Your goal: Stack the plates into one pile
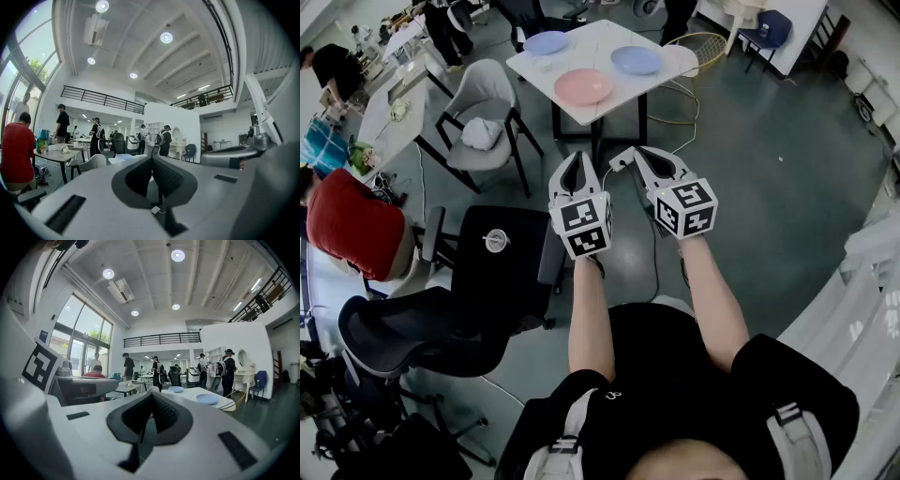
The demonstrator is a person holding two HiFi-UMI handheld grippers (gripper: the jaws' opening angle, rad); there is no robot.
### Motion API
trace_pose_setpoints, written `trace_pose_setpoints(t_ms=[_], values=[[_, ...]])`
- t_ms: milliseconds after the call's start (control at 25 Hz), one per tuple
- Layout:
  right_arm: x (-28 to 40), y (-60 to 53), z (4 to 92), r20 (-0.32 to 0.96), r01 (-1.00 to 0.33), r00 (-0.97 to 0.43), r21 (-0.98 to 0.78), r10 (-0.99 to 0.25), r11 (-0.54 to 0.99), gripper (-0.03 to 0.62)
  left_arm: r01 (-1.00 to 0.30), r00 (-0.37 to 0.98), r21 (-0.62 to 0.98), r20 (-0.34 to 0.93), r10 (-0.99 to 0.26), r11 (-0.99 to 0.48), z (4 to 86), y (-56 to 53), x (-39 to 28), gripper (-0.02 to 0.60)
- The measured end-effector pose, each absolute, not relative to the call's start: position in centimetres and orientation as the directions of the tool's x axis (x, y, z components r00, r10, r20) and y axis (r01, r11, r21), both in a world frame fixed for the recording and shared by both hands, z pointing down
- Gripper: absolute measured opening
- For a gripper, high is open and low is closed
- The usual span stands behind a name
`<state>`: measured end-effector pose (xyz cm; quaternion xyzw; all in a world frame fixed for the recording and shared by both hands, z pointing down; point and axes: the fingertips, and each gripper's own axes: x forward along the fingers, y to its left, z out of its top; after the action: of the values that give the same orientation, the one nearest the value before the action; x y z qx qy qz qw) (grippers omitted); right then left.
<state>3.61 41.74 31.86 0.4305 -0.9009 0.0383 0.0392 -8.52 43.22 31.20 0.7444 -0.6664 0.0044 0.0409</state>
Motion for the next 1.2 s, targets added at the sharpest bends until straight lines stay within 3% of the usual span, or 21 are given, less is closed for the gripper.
trace_pose_setpoints(t_ms=[600,800,1200], values=[[4.3,40.1,32.1,0.038,-0.778,-0.621,-0.156,-0.783,0.609,0.008,-0.991,0.117,0.077,0.079,-0.99,-0.111,32.2,41.7,-9.3,0.015],[4.1,39.7,32.9,0.092,-0.796,-0.605,-0.042,-0.791,0.604,0.007,-0.99,0.117,0.087,0.08,-0.99,-0.11,32.3,41.6,-9.9,0.015],[5.2,39.3,32.9,0.101,-0.807,-0.59,-0.063,-0.801,0.587,0.006,-0.987,0.131,0.107,0.084,-0.988,-0.122,32.6,41.3,-9.8,0.015]])
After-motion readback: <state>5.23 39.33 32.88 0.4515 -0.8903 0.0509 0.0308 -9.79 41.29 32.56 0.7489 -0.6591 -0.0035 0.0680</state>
